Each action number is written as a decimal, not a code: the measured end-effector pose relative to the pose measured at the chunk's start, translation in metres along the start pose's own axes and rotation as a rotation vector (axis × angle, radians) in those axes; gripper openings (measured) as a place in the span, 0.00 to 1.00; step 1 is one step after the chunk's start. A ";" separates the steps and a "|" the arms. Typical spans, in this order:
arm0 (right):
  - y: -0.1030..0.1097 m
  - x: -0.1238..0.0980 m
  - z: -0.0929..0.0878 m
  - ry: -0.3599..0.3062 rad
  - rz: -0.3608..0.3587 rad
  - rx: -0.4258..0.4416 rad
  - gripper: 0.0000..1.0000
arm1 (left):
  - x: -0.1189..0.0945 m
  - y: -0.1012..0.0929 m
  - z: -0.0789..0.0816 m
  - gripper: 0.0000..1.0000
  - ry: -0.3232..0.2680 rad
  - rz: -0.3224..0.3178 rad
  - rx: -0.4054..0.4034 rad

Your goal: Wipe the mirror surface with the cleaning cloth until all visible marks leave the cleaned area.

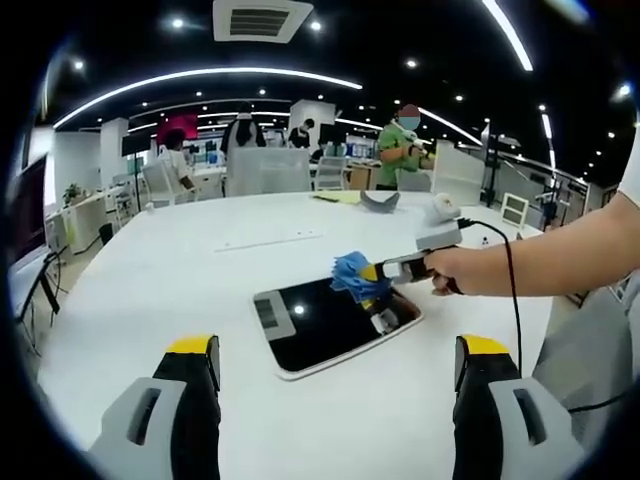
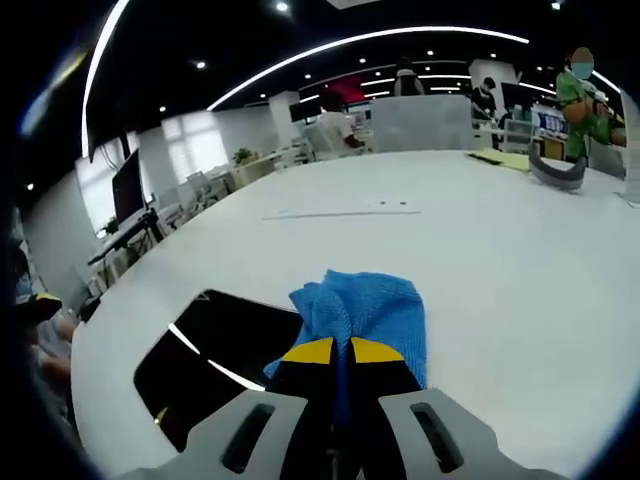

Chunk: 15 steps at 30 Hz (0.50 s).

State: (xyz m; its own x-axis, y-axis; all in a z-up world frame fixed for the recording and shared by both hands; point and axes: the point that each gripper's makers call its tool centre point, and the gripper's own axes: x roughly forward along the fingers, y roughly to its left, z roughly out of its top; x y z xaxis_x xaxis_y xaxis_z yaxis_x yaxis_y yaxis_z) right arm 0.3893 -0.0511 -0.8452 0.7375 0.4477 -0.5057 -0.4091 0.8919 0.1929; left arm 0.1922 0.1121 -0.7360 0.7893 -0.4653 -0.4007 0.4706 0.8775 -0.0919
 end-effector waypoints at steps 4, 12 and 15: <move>-0.006 -0.003 -0.003 -0.003 0.000 -0.002 0.00 | 0.000 0.001 0.000 0.98 -0.002 0.002 0.000; -0.005 -0.015 -0.008 -0.009 -0.001 -0.010 0.00 | 0.003 -0.003 0.002 0.98 -0.005 -0.009 0.003; -0.006 -0.016 -0.008 -0.010 0.000 -0.010 0.00 | 0.003 -0.003 0.003 0.99 -0.009 -0.011 0.003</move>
State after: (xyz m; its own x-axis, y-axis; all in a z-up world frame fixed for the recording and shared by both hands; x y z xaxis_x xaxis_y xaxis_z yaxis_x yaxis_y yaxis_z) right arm 0.3761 -0.0639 -0.8448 0.7428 0.4481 -0.4974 -0.4140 0.8913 0.1846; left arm 0.1946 0.1077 -0.7340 0.7874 -0.4760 -0.3916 0.4805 0.8720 -0.0937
